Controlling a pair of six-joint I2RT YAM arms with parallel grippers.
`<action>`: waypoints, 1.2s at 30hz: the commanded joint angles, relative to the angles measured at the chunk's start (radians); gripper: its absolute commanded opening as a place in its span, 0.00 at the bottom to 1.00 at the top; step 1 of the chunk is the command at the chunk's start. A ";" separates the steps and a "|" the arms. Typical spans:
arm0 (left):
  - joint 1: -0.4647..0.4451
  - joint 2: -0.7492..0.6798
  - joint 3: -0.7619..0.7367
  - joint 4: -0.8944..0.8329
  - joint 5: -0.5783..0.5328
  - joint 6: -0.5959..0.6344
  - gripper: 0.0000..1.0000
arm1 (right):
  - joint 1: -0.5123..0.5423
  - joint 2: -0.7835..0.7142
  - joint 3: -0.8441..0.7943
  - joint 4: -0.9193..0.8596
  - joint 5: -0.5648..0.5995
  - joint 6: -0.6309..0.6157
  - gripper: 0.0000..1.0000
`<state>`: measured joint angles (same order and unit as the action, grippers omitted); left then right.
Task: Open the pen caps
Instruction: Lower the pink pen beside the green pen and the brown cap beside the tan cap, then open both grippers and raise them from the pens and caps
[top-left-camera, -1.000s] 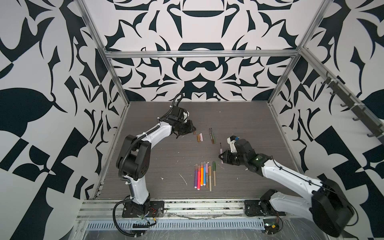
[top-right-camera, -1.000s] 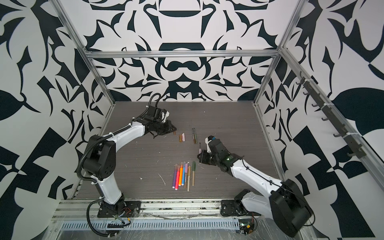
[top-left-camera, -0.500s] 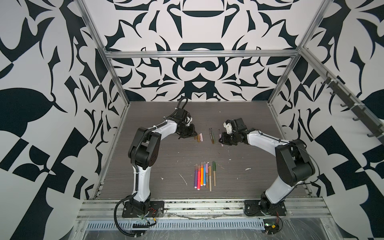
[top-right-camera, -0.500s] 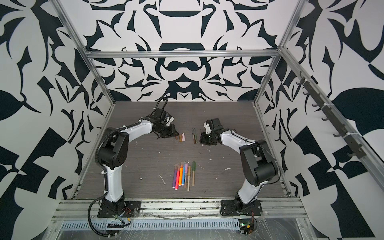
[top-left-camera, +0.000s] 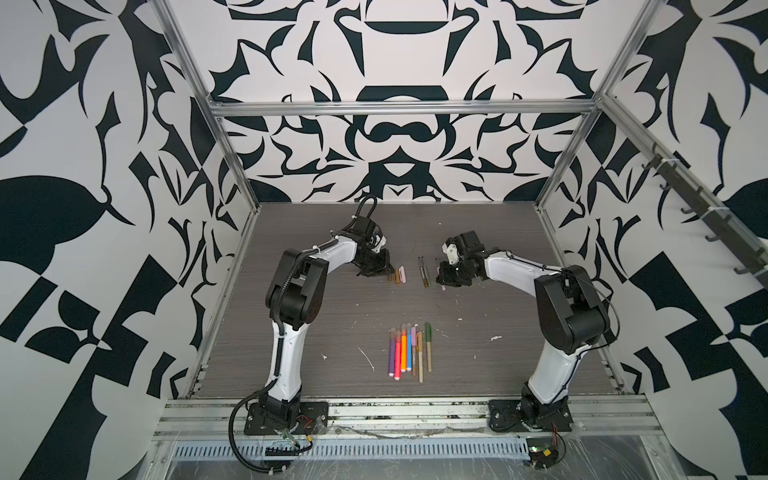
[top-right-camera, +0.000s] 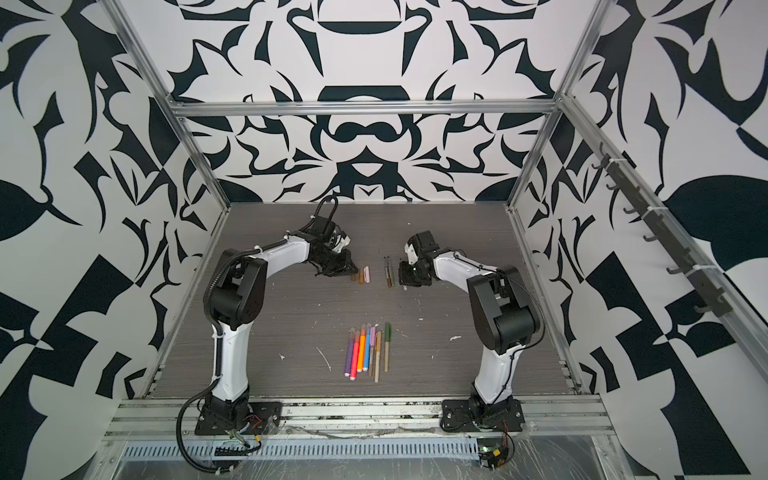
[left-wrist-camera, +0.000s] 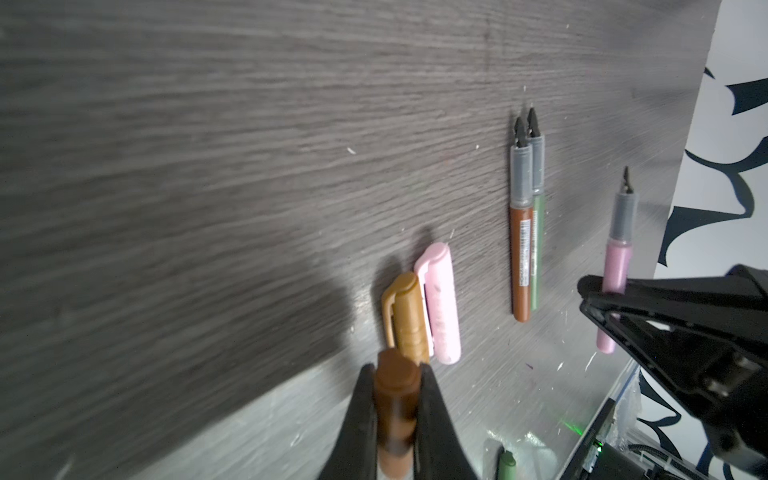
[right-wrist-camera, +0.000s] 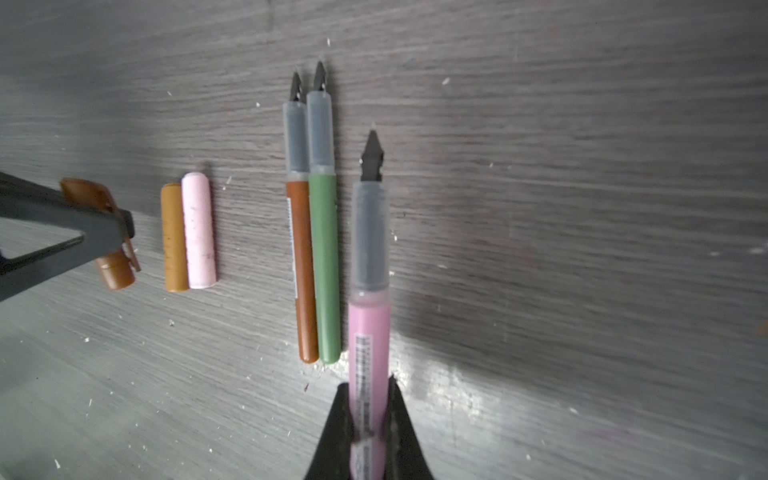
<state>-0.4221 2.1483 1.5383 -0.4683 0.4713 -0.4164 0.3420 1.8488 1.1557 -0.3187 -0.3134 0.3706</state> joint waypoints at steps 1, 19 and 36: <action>0.008 0.031 0.035 -0.070 0.007 0.028 0.00 | 0.000 0.011 0.052 0.008 -0.038 -0.016 0.00; 0.028 0.065 0.048 -0.076 0.028 0.013 0.08 | -0.034 0.149 0.151 0.028 -0.093 -0.040 0.08; 0.030 0.038 0.050 -0.070 0.065 0.008 0.38 | -0.047 0.069 0.109 0.064 -0.154 -0.006 0.32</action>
<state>-0.3973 2.1876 1.5726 -0.5144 0.5179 -0.4179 0.2996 1.9968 1.2774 -0.2695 -0.4423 0.3557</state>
